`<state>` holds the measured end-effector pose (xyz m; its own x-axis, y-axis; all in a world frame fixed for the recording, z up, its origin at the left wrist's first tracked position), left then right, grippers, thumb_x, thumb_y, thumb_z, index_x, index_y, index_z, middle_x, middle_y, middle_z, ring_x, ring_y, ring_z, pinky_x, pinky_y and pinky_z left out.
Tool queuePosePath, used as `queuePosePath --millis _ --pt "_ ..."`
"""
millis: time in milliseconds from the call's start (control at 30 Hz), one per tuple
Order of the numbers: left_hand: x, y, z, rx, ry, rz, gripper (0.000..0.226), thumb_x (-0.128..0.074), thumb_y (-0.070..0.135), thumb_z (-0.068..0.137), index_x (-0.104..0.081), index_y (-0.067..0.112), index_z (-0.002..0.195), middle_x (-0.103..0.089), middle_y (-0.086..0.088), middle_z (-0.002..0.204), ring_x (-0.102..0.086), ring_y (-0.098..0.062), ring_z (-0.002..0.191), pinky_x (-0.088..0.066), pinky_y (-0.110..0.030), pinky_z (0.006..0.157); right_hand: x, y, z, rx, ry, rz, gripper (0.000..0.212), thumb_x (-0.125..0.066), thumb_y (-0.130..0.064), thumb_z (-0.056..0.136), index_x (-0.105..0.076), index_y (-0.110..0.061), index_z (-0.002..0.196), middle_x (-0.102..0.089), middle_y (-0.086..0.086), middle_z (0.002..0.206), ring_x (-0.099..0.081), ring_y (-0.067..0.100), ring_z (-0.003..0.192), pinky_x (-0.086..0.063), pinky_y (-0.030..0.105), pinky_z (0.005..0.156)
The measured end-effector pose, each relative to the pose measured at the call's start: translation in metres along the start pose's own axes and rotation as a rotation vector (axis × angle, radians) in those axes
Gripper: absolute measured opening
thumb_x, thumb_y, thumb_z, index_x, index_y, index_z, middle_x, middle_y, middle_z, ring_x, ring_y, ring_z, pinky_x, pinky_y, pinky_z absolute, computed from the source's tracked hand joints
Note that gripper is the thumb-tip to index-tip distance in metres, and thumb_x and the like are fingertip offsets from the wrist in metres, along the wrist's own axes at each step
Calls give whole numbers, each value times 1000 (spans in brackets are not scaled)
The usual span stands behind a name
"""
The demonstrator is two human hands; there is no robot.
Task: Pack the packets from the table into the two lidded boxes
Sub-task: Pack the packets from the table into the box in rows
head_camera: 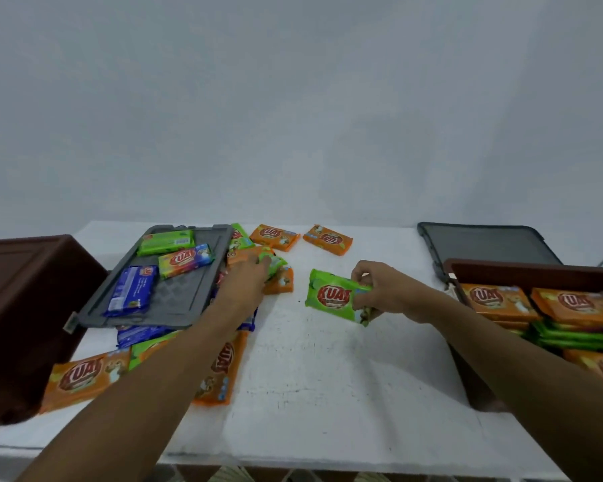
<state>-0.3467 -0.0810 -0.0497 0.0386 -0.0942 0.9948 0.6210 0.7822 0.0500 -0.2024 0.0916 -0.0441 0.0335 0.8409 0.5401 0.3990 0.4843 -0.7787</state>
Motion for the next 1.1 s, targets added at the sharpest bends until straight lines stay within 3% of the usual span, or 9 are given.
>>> queuePosePath --millis 100,233,367,500,600,667,867,1000,1100 --pt "21 6 2 3 35 -119 65 -54 -4 89 -32 14 148 -41 -15 147 -46 -33 129 -45 -40 99 4 -2 -6 -11 -23 69 38 -71 -4 83 -49 -18 109 -63 13 114 -70 28 91 -61 41 72" --pt "36 -19 -1 251 167 -622 57 -43 -6 94 -43 19 145 -52 -14 139 -61 -21 103 -52 -25 61 24 -10 -18 20 39 23 31 -63 -10 90 -55 -20 119 -65 7 111 -69 20 88 -60 34 74" --pt "38 6 -2 245 96 -942 43 -33 -2 101 -58 15 131 -53 -10 139 -61 -24 114 -55 -23 70 64 -11 -39 47 131 39 16 -57 -14 91 -63 -16 106 -70 6 90 -66 14 68 -56 30 65" --pt "44 55 2 225 -17 -1076 32 -41 11 102 -64 15 123 -64 -8 122 -66 -22 102 -57 -33 77 109 0 -68 91 211 77 17 -71 -25 84 -67 -16 97 -73 11 92 -60 18 67 -46 31 62" --pt "57 116 4 93 -83 -1028 16 -62 29 94 -70 23 107 -70 1 105 -67 -15 94 -54 -34 88 152 25 -99 98 253 93 21 -75 -26 81 -67 -13 94 -74 10 92 -63 22 68 -47 34 65" --pt "70 147 0 -7 -126 -1027 5 -67 29 91 -71 29 94 -72 5 95 -67 -13 87 -54 -30 82 170 36 -112 98 231 81 21 -74 -23 83 -66 -9 96 -75 9 93 -69 26 72 -52 38 69" --pt "101 281 -9 -373 -182 -768 21 -61 34 94 -70 17 102 -69 -1 98 -65 -10 84 -51 -22 71 235 105 -156 84 144 -119 9 -68 -27 89 -69 -23 98 -75 5 94 -67 36 92 -52 53 85" --pt "104 361 -25 -633 -193 -537 28 -56 36 97 -70 14 106 -68 -1 97 -64 -15 87 -51 -31 76 242 136 -174 113 2 -280 26 -62 -21 94 -62 -31 117 -69 -8 109 -68 12 95 -56 36 86" --pt "66 400 -41 -698 -290 -376 23 -57 33 97 -68 13 94 -65 -2 86 -61 -20 80 -48 -35 73 234 162 -176 126 -80 -584 32 -64 -25 92 -57 -34 122 -58 -13 116 -61 11 101 -53 31 88"
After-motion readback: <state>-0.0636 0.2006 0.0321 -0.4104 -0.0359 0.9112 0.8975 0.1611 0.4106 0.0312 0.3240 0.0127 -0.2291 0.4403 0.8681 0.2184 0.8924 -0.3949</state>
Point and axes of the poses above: each hand's wrist, its own z-axis towards the middle knuckle, its own x-axis out of the back of the hand, y = z × x, the point moved 10 cm from there along z, towards the middle knuckle
